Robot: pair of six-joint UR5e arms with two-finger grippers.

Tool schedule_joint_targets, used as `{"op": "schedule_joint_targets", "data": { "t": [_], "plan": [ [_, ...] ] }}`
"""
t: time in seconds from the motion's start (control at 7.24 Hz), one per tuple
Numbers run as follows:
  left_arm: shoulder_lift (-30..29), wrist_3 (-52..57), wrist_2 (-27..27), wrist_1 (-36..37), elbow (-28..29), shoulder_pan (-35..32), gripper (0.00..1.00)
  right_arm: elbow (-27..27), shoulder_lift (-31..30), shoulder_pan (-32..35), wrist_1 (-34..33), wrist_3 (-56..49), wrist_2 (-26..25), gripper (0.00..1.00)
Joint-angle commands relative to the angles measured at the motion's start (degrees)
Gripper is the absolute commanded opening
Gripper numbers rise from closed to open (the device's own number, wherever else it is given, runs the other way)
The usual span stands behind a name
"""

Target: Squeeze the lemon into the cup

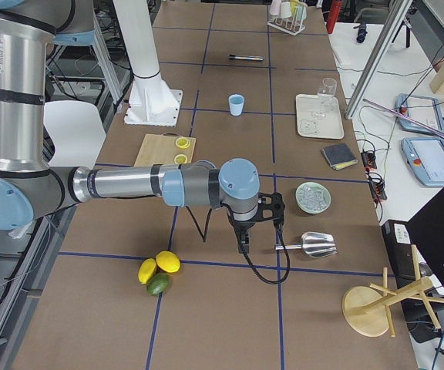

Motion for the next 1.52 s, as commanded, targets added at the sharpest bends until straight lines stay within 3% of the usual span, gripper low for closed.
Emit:
{"op": "schedule_joint_targets", "data": {
  "t": [0.0, 0.41, 0.69, 0.83, 0.97, 1.38],
  "plan": [
    [-0.2, 0.3, -0.3, 1.2, 1.2, -0.1, 1.00, -0.2, 0.1, -0.7, 0.0, -0.1, -0.1, 1.00],
    [2.1, 8.0, -0.5, 2.3, 0.7, -0.5, 1.00, -0.5, -0.4, -1.2, -0.3, -0.1, -0.4, 1.00],
    [2.2, 8.0, -1.1, 6.8, -0.7, -1.4, 1.00, -1.0, -0.6, -1.2, -0.4, 0.0, 0.0, 1.00],
    [2.2, 7.4, -5.2, 8.4, -0.6, -1.9, 1.00, -1.4, -0.6, -1.2, -0.3, 0.0, 0.0, 1.00],
    [3.2, 7.3, -6.2, 9.5, -0.6, -2.9, 1.00, -1.5, -0.7, -1.2, -0.3, 0.1, 0.0, 1.00],
    [3.3, 6.9, -6.3, 9.5, 0.4, -4.1, 1.00, -2.0, -0.7, -1.2, -0.4, 0.0, -0.1, 1.00]
  ]
}}
